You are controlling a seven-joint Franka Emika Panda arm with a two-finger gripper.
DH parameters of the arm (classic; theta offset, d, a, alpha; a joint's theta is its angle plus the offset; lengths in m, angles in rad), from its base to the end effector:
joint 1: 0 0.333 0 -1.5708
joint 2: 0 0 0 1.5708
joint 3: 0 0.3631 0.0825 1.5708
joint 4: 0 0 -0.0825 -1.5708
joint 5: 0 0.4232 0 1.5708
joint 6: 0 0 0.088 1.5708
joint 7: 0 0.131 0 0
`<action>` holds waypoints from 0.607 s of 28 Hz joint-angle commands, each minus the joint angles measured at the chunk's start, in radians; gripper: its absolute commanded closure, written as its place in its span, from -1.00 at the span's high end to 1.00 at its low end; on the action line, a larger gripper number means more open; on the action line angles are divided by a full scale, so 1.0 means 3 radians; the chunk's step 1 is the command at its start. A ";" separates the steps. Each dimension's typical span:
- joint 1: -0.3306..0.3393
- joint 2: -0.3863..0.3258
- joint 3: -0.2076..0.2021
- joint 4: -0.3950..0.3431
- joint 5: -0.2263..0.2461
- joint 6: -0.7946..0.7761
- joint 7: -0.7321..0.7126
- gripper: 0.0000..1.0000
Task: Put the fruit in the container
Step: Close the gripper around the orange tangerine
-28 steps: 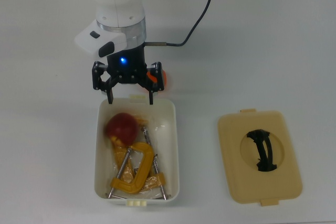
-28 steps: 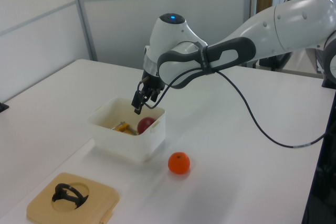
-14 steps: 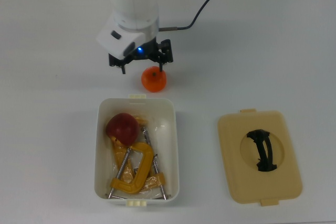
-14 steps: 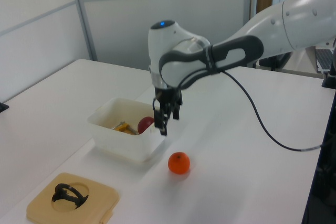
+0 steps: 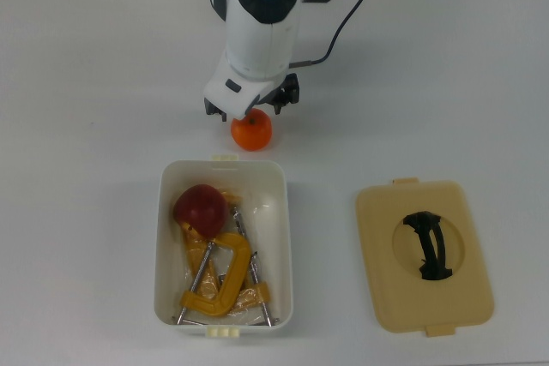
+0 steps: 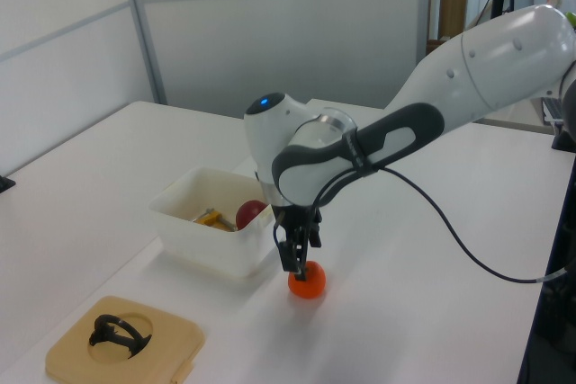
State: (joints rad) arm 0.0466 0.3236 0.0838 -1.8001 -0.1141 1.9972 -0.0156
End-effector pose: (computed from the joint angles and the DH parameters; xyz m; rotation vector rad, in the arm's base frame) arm 0.6641 0.0740 0.3588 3.0403 0.3005 -0.1840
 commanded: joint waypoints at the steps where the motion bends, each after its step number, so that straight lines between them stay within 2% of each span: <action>1: 0.0044 0.0108 -0.0019 0.0003 -0.0177 0.0026 -0.0040 1.00; 6: 0.0054 0.0184 -0.0018 0.0003 -0.0274 0.0026 -0.0030 1.00; 7: 0.0054 0.0200 -0.0018 0.0003 -0.0290 0.0026 -0.0030 0.94; 10: 0.0085 0.0205 -0.0019 0.0003 -0.0325 0.0026 -0.0035 0.26; 11: 0.0090 0.0205 -0.0018 0.0003 -0.0325 0.0026 -0.0035 -0.25; 14: 0.0090 0.0200 -0.0018 0.0013 -0.0325 0.0011 -0.0035 -0.94; 17: 0.0095 0.0164 -0.0018 0.0018 -0.0310 -0.0010 -0.0035 -1.00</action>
State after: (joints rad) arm 0.0641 0.3859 0.0837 -1.7960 -0.1947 1.9973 -0.0156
